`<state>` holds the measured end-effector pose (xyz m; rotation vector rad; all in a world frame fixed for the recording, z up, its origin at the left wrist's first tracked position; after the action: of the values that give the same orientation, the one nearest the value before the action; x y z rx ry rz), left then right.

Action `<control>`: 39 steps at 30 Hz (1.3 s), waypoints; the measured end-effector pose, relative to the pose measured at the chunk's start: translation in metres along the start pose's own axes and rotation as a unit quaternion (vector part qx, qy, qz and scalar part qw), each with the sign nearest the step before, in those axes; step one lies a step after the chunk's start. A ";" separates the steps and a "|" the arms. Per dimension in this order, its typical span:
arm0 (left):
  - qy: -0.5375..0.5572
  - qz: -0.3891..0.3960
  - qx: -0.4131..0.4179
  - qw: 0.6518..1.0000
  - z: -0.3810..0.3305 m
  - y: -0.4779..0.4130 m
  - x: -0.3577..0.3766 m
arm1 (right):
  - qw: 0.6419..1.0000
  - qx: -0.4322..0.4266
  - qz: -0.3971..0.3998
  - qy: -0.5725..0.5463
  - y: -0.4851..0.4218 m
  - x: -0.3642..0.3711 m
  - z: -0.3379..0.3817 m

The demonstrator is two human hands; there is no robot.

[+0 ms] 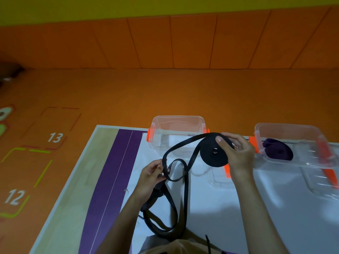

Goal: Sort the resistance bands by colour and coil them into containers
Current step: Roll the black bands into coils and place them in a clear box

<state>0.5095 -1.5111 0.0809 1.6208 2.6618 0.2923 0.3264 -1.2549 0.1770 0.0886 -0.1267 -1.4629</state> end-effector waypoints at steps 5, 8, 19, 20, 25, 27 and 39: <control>0.071 -0.053 -0.021 0.996 0.001 -0.004 -0.010 | 1.000 0.008 -0.012 0.002 -0.005 -0.003 -0.004; 0.181 -0.072 -0.046 0.980 0.005 -0.004 -0.017 | 1.000 0.007 -0.019 0.001 -0.007 -0.008 -0.007; 0.124 -0.057 -0.040 0.990 0.006 0.004 -0.015 | 1.000 -0.001 0.030 -0.009 0.002 -0.004 -0.004; 0.103 -0.048 -0.039 0.993 0.005 0.006 -0.013 | 0.999 -0.003 0.031 -0.011 0.002 -0.004 -0.002; -0.022 0.006 -0.062 0.998 -0.001 0.014 -0.007 | 0.998 -0.024 0.063 0.001 0.005 -0.002 0.006; -0.106 0.059 -0.081 0.989 -0.011 0.014 0.004 | 0.994 -0.038 0.100 0.018 0.009 0.004 0.010; -0.114 0.123 0.191 0.967 -0.119 -0.001 0.075 | 0.963 -0.051 0.252 0.086 0.041 0.039 0.029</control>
<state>0.4614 -1.4640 0.2043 1.9477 2.4498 -0.4120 0.3669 -1.2887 0.2129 0.0913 0.0655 -0.9457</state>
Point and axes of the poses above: each hand's wrist, its own y-axis away from the middle knuckle, its own x-axis out of the palm, z = x × y, the point moved 6 cm from there along -y, towards the middle knuckle, and after that the axes turned 10 degrees about x, right-handed, at the moved point
